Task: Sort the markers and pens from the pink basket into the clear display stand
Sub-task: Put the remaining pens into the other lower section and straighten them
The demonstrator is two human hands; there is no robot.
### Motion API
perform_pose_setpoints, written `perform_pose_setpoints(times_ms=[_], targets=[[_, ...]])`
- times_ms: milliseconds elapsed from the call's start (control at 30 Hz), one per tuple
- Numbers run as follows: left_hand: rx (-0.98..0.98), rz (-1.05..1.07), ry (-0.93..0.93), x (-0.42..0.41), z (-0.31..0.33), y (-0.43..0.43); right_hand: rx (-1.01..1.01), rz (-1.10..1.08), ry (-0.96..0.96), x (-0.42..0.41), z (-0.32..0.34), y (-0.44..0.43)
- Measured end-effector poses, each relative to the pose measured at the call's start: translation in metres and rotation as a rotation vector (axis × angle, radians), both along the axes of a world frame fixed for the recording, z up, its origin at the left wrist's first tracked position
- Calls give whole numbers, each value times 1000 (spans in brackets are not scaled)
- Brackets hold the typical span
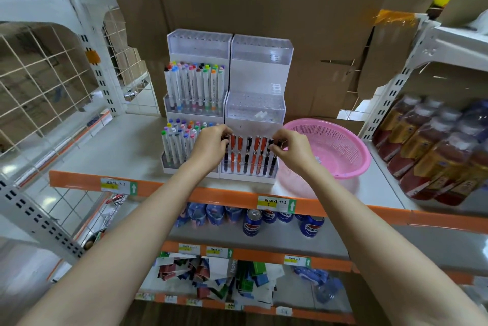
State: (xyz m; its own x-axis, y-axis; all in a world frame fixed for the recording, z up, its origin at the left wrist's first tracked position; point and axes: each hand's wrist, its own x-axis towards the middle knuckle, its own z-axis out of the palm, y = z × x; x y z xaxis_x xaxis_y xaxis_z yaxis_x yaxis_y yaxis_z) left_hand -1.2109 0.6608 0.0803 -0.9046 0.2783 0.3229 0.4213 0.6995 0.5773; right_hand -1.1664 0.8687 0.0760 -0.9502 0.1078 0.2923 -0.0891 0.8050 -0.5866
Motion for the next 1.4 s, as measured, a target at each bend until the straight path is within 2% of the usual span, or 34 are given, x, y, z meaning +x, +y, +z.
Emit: perform_pose_setpoints(times_ms=[333, 533, 767, 1200, 1400], targets=[[8, 6, 11, -1, 0, -2, -65, 11, -38, 5, 2, 5], [9, 18, 26, 2, 0, -1, -14, 54, -10, 6, 8, 3], [-2, 25, 189, 11, 7, -12, 156, 126, 31, -1, 21, -17], [-272, 101, 360, -6, -8, -95, 568, 232, 22, -26, 31, -100], [-499, -52, 245, -24, -26, -122, 788, 226, -15, -41, 14, -150]])
